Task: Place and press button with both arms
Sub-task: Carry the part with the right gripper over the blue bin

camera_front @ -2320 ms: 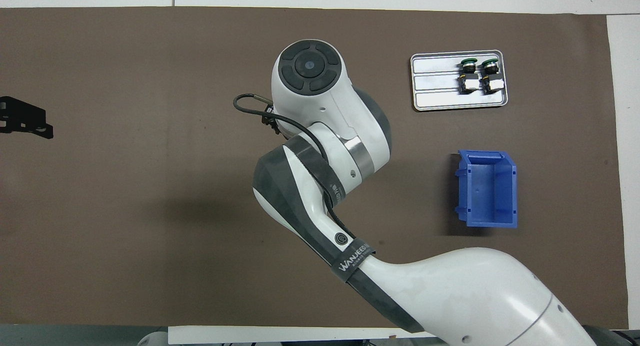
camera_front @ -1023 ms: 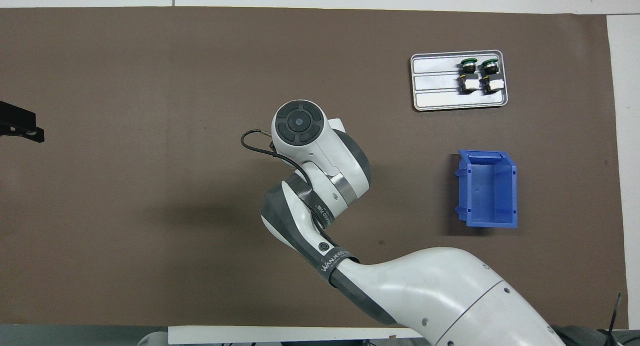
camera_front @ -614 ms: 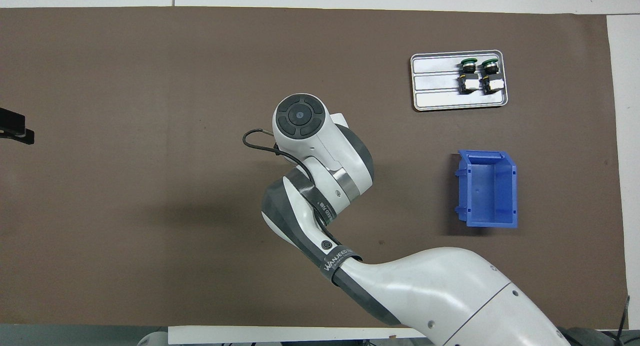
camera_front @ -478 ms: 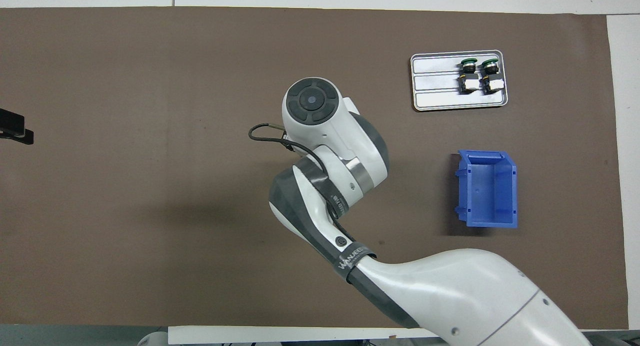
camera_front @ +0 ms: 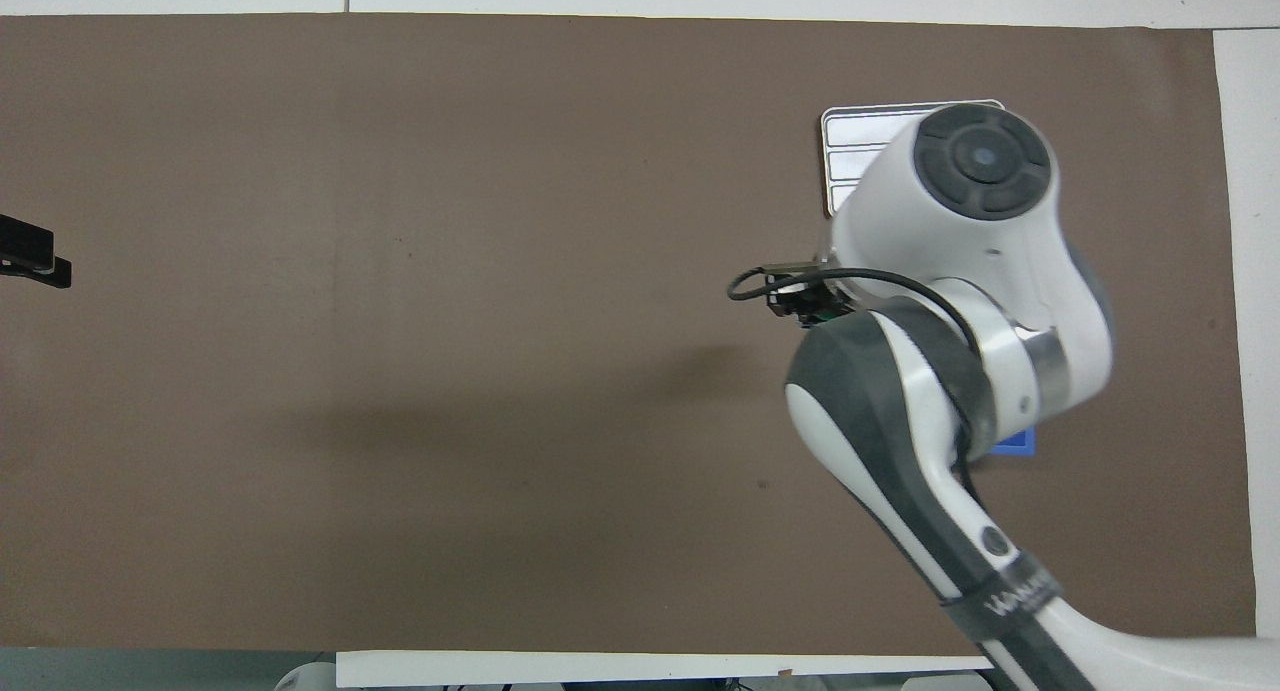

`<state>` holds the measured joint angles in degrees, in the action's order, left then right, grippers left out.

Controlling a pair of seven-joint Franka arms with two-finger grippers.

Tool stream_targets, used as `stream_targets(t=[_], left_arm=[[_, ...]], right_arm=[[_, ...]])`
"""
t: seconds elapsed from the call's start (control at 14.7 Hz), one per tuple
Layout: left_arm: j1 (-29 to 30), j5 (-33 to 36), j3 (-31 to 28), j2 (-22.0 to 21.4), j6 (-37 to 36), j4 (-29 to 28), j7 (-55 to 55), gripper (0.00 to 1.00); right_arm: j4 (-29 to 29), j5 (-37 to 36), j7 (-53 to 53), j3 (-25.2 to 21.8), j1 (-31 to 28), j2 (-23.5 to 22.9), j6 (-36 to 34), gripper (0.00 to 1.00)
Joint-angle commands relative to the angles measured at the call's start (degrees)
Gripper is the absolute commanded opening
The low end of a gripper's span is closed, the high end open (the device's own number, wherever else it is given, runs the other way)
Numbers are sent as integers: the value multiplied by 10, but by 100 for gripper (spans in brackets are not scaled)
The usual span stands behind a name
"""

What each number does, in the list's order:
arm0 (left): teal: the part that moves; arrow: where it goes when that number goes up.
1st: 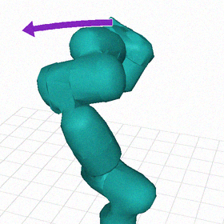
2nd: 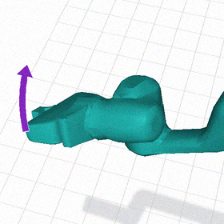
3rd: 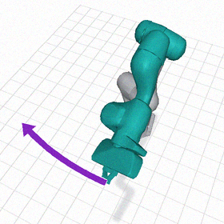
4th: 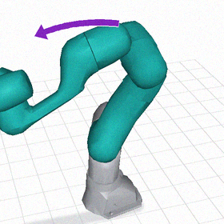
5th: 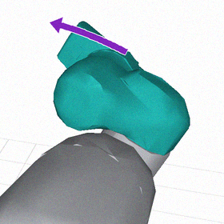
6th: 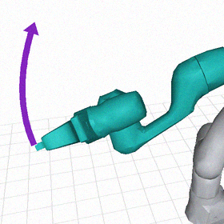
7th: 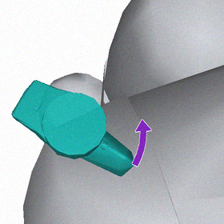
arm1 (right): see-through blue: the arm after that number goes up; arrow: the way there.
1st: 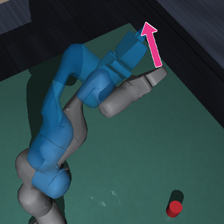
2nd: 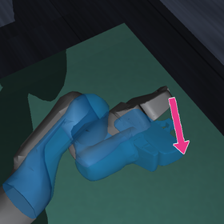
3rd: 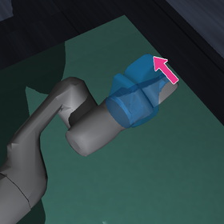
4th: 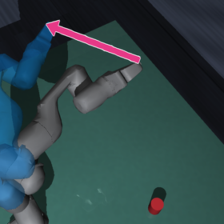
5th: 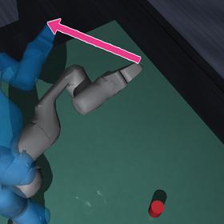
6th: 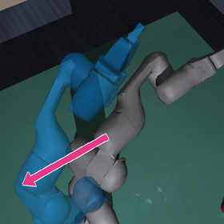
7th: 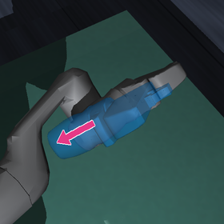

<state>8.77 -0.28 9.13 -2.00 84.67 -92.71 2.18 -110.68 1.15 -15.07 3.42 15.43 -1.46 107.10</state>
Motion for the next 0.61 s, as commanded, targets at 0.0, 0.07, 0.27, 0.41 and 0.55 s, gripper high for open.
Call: stream_targets(t=[0.0,0.07,0.27,0.41,0.55], left_arm=[[3,7,10,-7,2,-9,-3,100],[3,7,11,-6,1,-9,-3,100],[-2,7,12,-8,-2,-11,-2,100],[-7,7,12,-8,0,-14,-2,100],[-9,7,12,-8,-1,-13,-1,100]], right_arm=[[-92,0,152,7,-90,76,24,0],[-100,0,195,7,-122,78,26,0],[-165,0,261,7,-171,99,88,0],[-205,0,261,7,-172,103,130,0],[-214,-1,261,6,-175,93,154,0]])
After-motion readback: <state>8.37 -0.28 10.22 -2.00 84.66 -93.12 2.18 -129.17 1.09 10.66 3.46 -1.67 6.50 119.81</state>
